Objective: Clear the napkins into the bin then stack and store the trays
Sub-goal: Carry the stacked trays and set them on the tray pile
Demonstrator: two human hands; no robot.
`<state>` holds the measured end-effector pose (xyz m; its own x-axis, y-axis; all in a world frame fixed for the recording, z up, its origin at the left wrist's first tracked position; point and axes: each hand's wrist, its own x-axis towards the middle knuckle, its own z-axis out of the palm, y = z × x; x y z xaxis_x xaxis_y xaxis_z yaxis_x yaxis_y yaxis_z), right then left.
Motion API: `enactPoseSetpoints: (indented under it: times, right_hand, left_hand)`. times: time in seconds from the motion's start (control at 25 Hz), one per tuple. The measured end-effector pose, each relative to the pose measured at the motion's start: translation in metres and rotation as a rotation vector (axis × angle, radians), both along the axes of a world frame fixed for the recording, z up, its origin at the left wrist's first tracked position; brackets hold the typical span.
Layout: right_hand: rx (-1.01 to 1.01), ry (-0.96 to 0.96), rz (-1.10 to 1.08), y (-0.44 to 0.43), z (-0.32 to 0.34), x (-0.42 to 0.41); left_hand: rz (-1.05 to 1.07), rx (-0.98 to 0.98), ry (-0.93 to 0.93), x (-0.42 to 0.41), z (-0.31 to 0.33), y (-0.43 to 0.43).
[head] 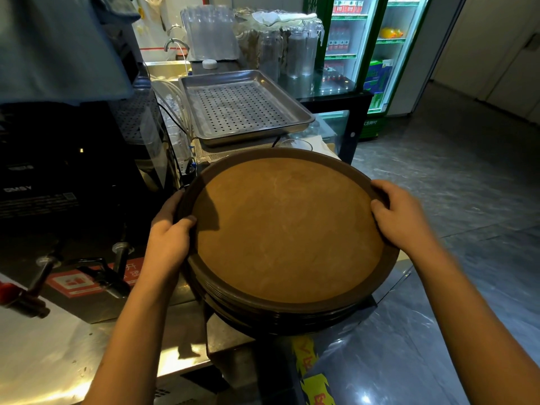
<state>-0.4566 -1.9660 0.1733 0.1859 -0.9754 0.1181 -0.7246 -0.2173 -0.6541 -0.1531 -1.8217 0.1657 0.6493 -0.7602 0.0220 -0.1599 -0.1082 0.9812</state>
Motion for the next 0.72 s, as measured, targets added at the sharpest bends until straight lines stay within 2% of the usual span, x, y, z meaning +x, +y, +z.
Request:
enactPoseSetpoints:
  times: [0.16, 0.28, 0.52, 0.72]
  right_hand:
    - [-0.005, -0.044, 0.018, 0.019, -0.004, -0.001]
    - [0.009, -0.188, -0.051, 0.032, -0.007, 0.001]
    - [0.079, -0.429, -0.18, 0.042, -0.011, 0.005]
    - [0.133, -0.516, -0.263, 0.054, -0.005, 0.011]
  left_hand:
    - [-0.074, -0.051, -0.002, -0.007, -0.007, 0.013]
    - [-0.082, -0.099, 0.019, -0.012, -0.013, 0.019]
    - [-0.093, -0.141, 0.177, -0.013, -0.019, 0.017]
    - [-0.176, -0.175, 0.132, -0.009, -0.02, 0.023]
